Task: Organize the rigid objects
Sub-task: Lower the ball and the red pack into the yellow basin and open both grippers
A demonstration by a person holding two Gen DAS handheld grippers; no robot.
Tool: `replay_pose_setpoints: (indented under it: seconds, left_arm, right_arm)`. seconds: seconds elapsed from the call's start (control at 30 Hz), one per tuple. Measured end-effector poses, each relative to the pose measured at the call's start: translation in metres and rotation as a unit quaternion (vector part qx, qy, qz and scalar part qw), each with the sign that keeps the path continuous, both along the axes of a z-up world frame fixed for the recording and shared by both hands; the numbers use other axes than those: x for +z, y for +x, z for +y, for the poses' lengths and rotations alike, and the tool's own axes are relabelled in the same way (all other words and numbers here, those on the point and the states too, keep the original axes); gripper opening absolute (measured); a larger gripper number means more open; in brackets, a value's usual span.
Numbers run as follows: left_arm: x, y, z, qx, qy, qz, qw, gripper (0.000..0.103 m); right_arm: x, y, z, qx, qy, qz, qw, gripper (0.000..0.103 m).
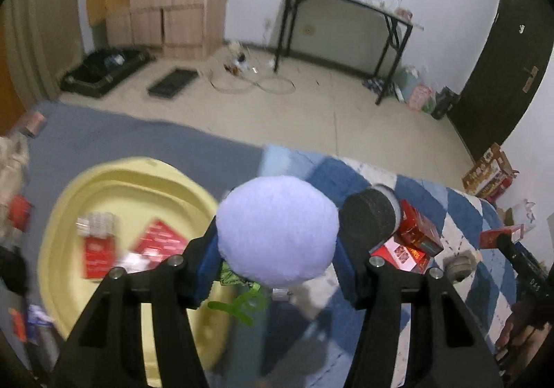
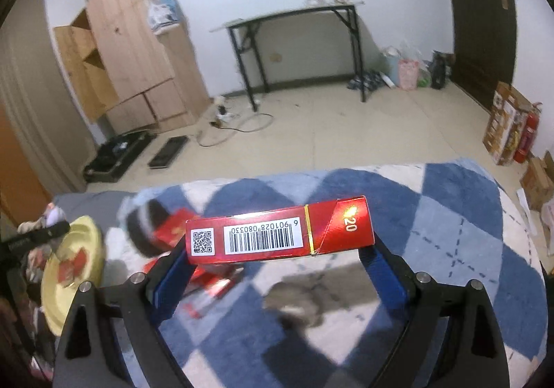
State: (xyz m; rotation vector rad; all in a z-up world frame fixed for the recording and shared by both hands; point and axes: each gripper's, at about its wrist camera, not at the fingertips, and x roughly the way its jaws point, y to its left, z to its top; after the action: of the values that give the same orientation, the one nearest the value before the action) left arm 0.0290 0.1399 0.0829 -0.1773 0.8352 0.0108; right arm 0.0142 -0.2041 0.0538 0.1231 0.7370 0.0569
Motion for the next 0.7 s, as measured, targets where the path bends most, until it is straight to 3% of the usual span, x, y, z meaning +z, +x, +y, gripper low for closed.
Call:
replay_pose_setpoints:
  seconds: [0.2, 0.37, 0.53, 0.7]
  left_arm:
    - [0.027, -0.039, 0.055, 0.039, 0.002, -0.02, 0.999, 0.059]
    - [0.017, -0.042, 0.111, 0.099, -0.012, -0.009, 0.9949, 0.059]
    - [-0.013, -0.026, 0.149, 0.136, -0.037, 0.024, 0.9898, 0.059]
    - [-0.043, -0.017, 0.178, 0.168, -0.074, 0.044, 0.982, 0.059]
  right_arm:
    - [0.02, -0.019, 0.057, 0.089, -0.021, 0.001, 0.996, 0.093]
    - [0.042, -0.025, 0.138, 0.186, -0.037, -0.013, 0.982, 0.093]
    - [0.022, -0.017, 0.239, 0.289, -0.058, 0.006, 0.956, 0.093]
    - [-0.015, 0.004, 0.31, 0.351, -0.076, 0.028, 0.933, 0.092]
